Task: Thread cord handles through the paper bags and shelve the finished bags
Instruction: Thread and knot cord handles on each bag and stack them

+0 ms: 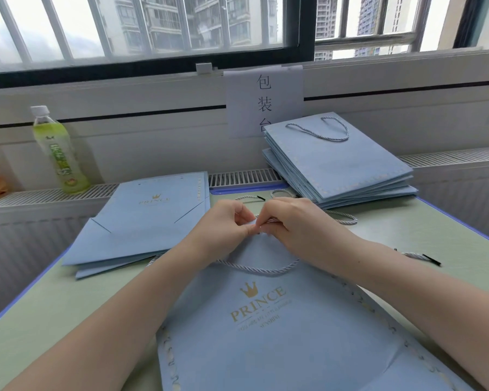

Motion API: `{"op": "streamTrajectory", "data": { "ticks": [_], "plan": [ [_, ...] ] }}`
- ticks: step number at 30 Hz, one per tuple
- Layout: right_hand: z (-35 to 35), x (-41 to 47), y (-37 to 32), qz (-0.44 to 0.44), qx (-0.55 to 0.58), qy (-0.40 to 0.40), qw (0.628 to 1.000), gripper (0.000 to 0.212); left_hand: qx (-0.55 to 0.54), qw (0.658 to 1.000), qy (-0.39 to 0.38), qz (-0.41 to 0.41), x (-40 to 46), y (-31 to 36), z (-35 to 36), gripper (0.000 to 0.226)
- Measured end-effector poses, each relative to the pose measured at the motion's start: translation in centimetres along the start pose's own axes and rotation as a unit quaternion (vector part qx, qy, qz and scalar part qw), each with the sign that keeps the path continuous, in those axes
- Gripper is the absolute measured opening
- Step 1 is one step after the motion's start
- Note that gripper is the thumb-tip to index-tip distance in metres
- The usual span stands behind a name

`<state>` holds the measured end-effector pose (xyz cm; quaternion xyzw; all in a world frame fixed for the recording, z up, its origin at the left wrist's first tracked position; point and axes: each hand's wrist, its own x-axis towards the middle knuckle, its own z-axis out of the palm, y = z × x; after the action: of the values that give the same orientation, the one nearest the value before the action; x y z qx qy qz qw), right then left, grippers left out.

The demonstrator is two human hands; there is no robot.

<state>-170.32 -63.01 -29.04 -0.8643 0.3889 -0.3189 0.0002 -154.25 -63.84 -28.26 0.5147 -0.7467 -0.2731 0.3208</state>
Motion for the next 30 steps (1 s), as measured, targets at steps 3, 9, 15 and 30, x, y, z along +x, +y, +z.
{"op": "streamTrajectory", "data": {
  "ticks": [3,9,15,30],
  "plan": [
    [0.0,0.1,-0.1,0.016,0.037,0.003,0.999,0.006,-0.019,1.0,-0.011,-0.002,-0.1,0.2,-0.2,0.003],
    [-0.1,0.1,0.1,0.001,0.012,0.014,1.0,0.005,-0.038,0.999,-0.01,-0.024,0.1,0.1,-0.5,0.006],
    [-0.1,0.1,-0.3,-0.09,-0.107,0.043,0.989,0.007,-0.053,0.998,0.009,-0.035,0.0,0.4,-0.8,0.01],
    [-0.2,0.3,-0.8,-0.004,0.05,0.013,0.999,0.005,-0.064,0.994,-0.018,-0.084,-0.3,1.5,-0.9,0.017]
  ]
}}
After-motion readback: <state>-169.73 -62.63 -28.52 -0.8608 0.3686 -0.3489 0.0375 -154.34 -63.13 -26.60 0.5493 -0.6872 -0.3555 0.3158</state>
